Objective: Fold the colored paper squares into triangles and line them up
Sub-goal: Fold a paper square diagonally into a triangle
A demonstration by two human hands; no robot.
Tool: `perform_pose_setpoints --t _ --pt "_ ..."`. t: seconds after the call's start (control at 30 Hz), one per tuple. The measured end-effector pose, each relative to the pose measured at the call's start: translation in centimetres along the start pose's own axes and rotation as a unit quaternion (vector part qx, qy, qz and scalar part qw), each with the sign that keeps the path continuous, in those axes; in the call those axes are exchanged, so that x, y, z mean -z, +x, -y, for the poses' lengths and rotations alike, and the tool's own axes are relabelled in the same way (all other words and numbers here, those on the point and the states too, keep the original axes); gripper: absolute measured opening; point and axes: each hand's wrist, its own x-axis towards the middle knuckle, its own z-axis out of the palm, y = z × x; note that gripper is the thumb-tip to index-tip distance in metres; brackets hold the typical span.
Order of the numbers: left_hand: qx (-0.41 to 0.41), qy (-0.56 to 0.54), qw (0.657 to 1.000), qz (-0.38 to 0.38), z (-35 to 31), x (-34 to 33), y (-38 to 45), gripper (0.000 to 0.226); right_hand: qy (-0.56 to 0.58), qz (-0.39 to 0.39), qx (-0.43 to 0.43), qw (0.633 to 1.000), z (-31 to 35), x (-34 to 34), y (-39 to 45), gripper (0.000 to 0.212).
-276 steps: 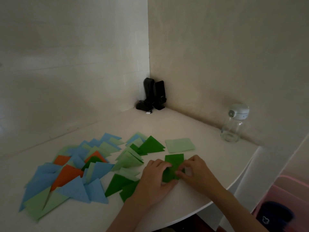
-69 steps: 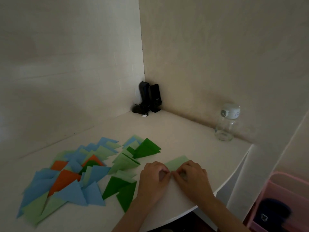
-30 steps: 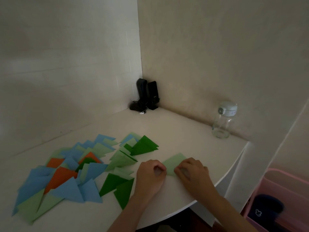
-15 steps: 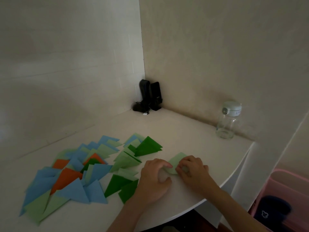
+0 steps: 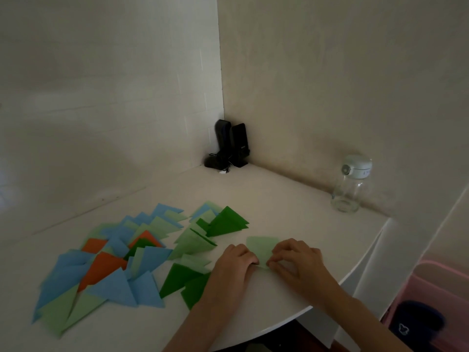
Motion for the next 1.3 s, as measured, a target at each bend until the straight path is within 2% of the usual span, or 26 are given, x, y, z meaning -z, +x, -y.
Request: perform_pose_setpoints --t 0.1,0.2,0.4,0.47,0.57,0.6,0.83,1.0,1.13,1.3 --pt "0.010 -0.005 1.000 0.006 -0.2 -0.1 -0.1 0.014 -0.024 0.040 0.024 0.999 0.2 0.2 -0.7 0.036" --pt "0.033 -0.031 0.999 0.016 -0.4 0.1 0.0 0.009 -0.039 0.058 0.003 0.998 0.5 0.5 -0.5 0.050" --pt "0.121 -0.047 0.991 0.029 -0.3 0.8 0.4 0.014 -0.015 0.021 -0.067 0.997 0.5 0.0 0.3 0.055" --pt "0.162 -0.048 0.985 0.027 -0.3 0.7 0.5 0.016 -0.011 0.011 -0.094 0.995 0.7 -0.1 0.4 0.051" --pt "0.194 -0.026 0.980 0.039 -0.5 0.3 0.7 0.019 -0.033 0.011 -0.125 0.992 1.3 -0.3 0.5 0.025" --pt "0.199 -0.013 0.979 0.043 -0.6 0.1 0.8 0.022 -0.045 0.015 -0.132 0.990 1.5 -0.3 0.6 0.023" --pt "0.223 0.082 0.970 0.042 -1.7 -0.9 0.9 0.033 -0.089 0.007 -0.155 0.984 2.3 -0.7 0.6 0.034" --pt "0.236 0.049 0.970 0.043 -1.4 -0.8 1.0 0.028 -0.087 0.005 -0.162 0.983 2.2 -0.6 0.5 0.030" --pt "0.233 -0.018 0.972 0.011 -1.0 -0.7 0.8 0.022 -0.033 -0.007 -0.172 0.984 1.9 -0.3 0.6 0.029" --pt "0.227 -0.081 0.970 -0.016 -0.5 -0.4 0.1 0.024 0.029 0.023 -0.173 0.984 1.1 0.2 1.0 0.031"
